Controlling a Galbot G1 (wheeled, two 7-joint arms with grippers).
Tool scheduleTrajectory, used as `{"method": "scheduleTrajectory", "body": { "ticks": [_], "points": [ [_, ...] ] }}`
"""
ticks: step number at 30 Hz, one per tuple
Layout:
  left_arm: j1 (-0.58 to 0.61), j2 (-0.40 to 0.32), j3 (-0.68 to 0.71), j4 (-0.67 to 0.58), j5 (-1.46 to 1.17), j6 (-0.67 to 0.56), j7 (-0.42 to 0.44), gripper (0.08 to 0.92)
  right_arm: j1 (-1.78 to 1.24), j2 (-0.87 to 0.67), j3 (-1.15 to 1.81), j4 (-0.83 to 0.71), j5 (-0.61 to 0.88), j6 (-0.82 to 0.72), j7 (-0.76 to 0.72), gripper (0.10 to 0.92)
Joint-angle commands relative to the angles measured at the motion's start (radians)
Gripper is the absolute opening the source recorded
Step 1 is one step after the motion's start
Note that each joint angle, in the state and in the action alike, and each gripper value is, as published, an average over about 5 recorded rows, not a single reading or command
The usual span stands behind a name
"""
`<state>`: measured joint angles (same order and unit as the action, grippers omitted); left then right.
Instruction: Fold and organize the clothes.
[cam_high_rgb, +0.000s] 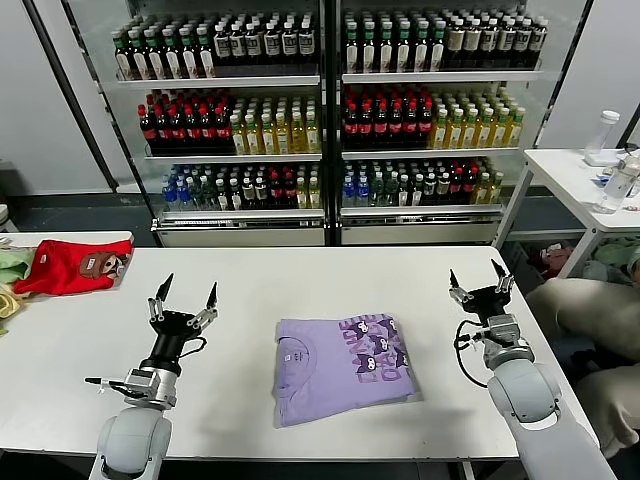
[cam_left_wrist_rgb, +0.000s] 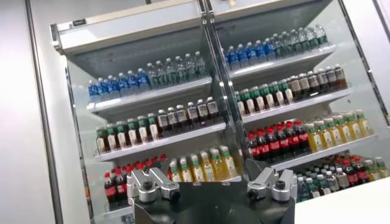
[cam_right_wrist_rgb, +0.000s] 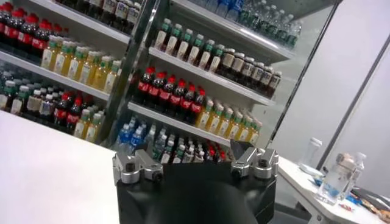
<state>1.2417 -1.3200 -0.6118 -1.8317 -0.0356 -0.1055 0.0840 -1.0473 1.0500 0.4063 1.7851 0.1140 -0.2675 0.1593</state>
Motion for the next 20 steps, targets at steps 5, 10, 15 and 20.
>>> {"method": "scheduleTrajectory", "body": {
  "ticks": [5, 10, 15, 20],
  "points": [
    [-0.058, 0.024, -0.033, 0.069, -0.093, -0.057, 0.1, 0.823, 0.053, -0.002, -0.059, -0.054, -0.109, 0.082, -0.027, 0.823],
    [-0.05, 0.031, -0.027, 0.077, -0.071, -0.067, 0.079, 0.823, 0.049, 0.007, -0.068, -0.051, -0.135, 0.066, -0.024, 0.823],
    [-0.05, 0.031, -0.02, 0.103, -0.046, -0.077, 0.068, 0.823, 0.034, -0.017, -0.038, -0.037, -0.113, 0.041, -0.031, 0.823],
    [-0.066, 0.033, 0.004, 0.132, -0.038, -0.069, 0.035, 0.823, 0.048, 0.004, -0.024, -0.038, -0.102, 0.039, -0.036, 0.823]
  ]
}}
